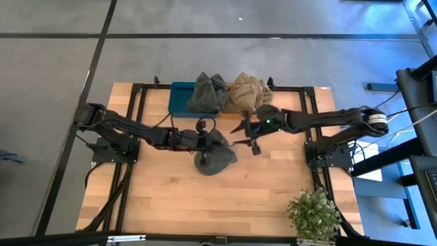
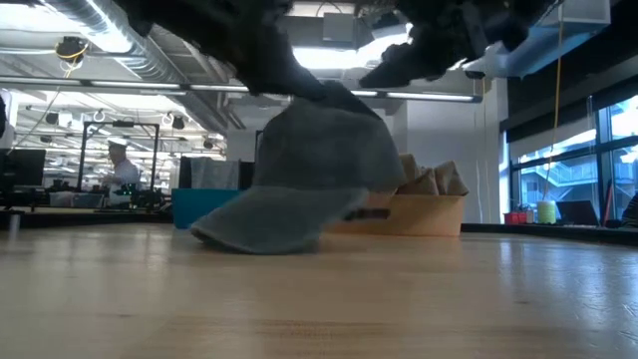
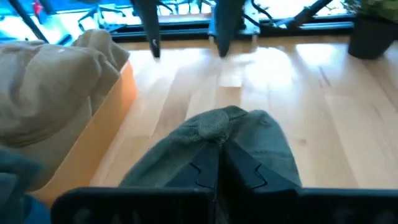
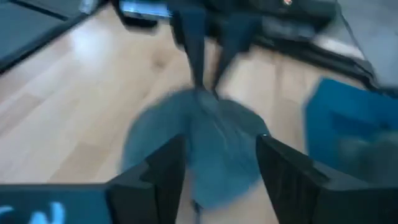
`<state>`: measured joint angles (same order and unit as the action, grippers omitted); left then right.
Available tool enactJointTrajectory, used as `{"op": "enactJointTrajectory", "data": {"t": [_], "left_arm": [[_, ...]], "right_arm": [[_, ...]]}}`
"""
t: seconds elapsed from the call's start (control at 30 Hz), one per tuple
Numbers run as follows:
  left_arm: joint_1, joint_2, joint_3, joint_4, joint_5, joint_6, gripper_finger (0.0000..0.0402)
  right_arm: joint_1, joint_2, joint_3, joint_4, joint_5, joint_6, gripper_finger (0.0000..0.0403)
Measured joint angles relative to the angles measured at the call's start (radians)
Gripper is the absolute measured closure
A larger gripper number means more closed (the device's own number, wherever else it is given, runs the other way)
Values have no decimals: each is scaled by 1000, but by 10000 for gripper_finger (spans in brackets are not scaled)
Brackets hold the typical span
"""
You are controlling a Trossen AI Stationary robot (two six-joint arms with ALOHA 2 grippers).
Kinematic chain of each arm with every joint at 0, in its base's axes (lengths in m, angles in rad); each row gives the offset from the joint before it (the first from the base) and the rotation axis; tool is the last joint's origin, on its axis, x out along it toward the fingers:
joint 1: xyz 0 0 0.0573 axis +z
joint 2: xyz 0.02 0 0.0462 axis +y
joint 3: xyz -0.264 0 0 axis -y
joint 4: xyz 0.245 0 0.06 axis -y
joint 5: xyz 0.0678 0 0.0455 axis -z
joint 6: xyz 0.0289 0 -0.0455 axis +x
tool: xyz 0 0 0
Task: Pick & Place hat
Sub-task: Put the black cap into the blue bin
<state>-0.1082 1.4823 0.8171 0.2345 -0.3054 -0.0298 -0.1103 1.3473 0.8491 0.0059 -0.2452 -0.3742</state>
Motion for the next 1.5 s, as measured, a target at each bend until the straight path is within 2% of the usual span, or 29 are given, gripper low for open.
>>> {"op": "enactJointTrajectory", "data": {"t": [0.1,0.23,0.5,0.67,0.8,0.93,1.07,1.3,1.5], "left_arm": [[17,-82,0,-45,28,35,397],[64,-220,0,-134,100,130,398],[255,-488,13,-354,261,331,398],[385,-568,73,-400,299,488,398],[494,-570,114,-441,391,634,398],[609,-549,162,-517,514,682,398],[722,-514,175,-559,577,745,398],[841,-392,175,-549,596,896,398],[866,-267,175,-516,596,1045,398]], "right_arm": [[1,-66,3,-118,27,14,193],[1,-128,3,-182,27,34,186],[1,-130,2,-198,27,37,185],[1,-124,2,-187,28,56,185],[1,-124,2,-181,28,60,185],[1,-124,2,-178,28,105,185],[1,-124,2,-173,28,126,185],[1,-124,2,-121,28,159,185],[1,-124,2,-80,28,158,185]]}}
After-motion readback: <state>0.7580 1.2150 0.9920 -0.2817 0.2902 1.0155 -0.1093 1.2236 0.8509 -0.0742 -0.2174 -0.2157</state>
